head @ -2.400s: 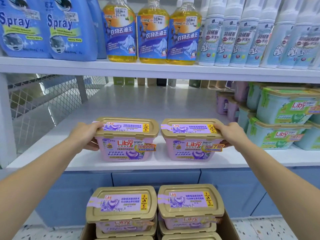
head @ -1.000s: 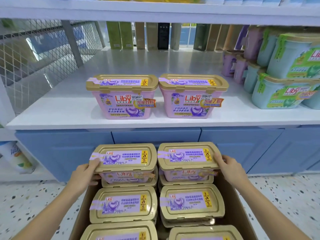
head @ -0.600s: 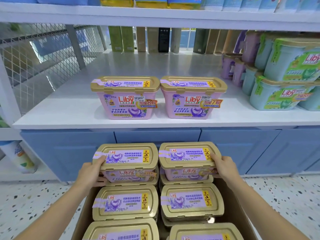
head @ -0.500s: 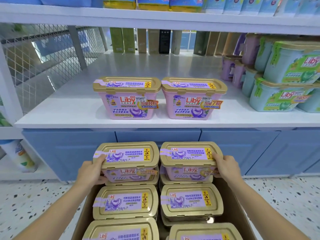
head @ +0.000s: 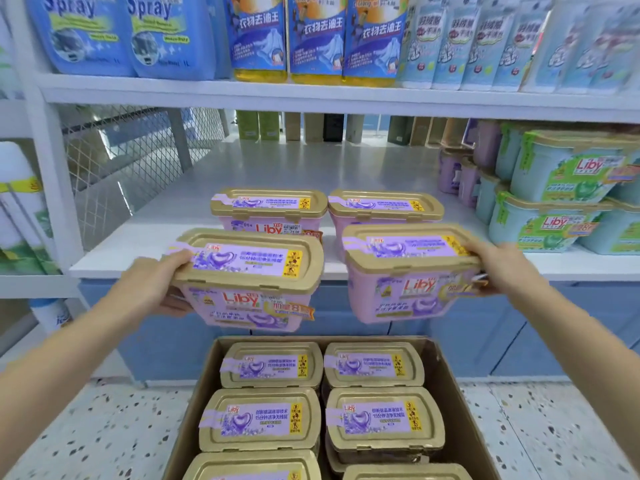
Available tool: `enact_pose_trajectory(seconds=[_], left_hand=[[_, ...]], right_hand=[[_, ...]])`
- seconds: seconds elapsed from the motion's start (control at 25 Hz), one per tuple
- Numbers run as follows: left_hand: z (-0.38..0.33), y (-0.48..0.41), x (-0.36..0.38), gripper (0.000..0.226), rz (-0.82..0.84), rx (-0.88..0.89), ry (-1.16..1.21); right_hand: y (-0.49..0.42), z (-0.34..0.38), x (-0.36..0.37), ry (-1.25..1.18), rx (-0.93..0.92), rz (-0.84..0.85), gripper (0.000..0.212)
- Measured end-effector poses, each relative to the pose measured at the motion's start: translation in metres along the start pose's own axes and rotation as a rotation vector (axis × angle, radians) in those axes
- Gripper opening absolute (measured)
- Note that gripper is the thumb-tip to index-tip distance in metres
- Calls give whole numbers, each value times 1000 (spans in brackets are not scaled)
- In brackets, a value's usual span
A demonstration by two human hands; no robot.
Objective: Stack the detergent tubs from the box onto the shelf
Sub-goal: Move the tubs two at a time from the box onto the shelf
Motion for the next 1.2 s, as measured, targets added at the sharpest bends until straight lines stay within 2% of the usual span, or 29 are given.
enact_pose_trajectory(seconds=[0.24, 0.44, 0.88, 1.04, 1.2], left_hand=[[-104, 8, -36, 36, -25, 124, 76], [-159, -6, -15, 34, -6, 179, 20], [-170, -64, 9, 37, -74, 132, -46], [-171, -69, 14, 38, -30, 105, -134], [-171, -65, 19, 49, 16, 98, -196]], right_hand=[[-36, 91, -53, -68, -60, -78, 29], [-65, 125, -52, -64, -102, -101, 26], [-107, 120, -5, -58, -97, -100, 32], [-104, 121, -3, 37, -96, -21, 30], [-102, 122, -3, 89, -75, 20, 39]])
Point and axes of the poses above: each hand's wrist, its own y-axis away from the middle knuckle, its own x-axis out of the palm, z = x × y, the point moved 8 cm from there along -y, towards the middle knuckle, and after that the axes turned 12 degrees about -x, right-handed, at the moved point
